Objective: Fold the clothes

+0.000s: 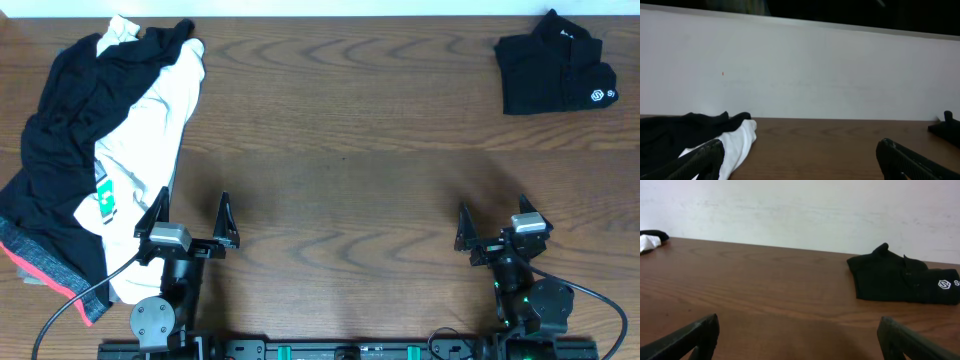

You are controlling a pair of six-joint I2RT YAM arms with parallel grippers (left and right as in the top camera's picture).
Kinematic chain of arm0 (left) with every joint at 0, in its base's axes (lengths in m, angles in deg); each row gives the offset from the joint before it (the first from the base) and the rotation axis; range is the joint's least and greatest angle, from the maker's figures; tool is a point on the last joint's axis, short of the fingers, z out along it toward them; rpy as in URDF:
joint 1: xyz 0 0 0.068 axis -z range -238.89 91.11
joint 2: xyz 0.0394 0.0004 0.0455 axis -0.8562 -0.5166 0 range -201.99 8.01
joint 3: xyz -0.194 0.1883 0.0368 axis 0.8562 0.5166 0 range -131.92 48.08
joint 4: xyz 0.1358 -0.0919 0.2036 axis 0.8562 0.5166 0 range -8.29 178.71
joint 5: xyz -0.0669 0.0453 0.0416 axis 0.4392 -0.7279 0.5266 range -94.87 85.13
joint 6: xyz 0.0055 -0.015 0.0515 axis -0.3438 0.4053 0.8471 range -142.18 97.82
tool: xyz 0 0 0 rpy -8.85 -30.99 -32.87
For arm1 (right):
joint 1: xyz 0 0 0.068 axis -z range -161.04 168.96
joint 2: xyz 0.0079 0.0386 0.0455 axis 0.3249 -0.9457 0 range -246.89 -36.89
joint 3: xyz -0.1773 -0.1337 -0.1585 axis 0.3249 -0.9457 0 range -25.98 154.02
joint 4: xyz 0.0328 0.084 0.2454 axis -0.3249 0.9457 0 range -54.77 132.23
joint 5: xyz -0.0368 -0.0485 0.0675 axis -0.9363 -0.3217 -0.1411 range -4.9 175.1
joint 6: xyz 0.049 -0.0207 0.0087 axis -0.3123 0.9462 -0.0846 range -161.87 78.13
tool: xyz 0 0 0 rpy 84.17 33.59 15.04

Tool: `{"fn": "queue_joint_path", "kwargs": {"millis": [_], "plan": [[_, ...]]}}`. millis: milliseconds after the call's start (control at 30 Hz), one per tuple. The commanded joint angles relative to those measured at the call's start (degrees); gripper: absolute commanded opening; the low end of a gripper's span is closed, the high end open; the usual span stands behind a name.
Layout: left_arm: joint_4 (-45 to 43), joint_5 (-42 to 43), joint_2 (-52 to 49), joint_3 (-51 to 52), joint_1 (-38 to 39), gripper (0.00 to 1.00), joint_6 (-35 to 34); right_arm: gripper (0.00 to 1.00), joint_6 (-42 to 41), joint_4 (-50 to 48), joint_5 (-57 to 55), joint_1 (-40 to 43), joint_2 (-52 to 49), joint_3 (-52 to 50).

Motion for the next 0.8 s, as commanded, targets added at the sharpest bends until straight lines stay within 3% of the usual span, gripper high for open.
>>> {"fn": "queue_joint_path", "kwargs": {"millis": [0,400,767], "plan": [[0.59,-0.39,0.63,0.35,0.33,0.98,1.16,0.99,-0.39,0.24,-0.52,0.28,0.35,-0.09],[18.51,-2.25,0.63,0.35,0.33,0.98,1.42,0.99,-0.37,0.26,-0.52,0.28,0.35,-0.09],[18.45,-2.45,0.61,0.35,0.33,0.98,1.81,0.99,-0.37,0.26,-0.52,0.28,0.35,-0.09]]}}
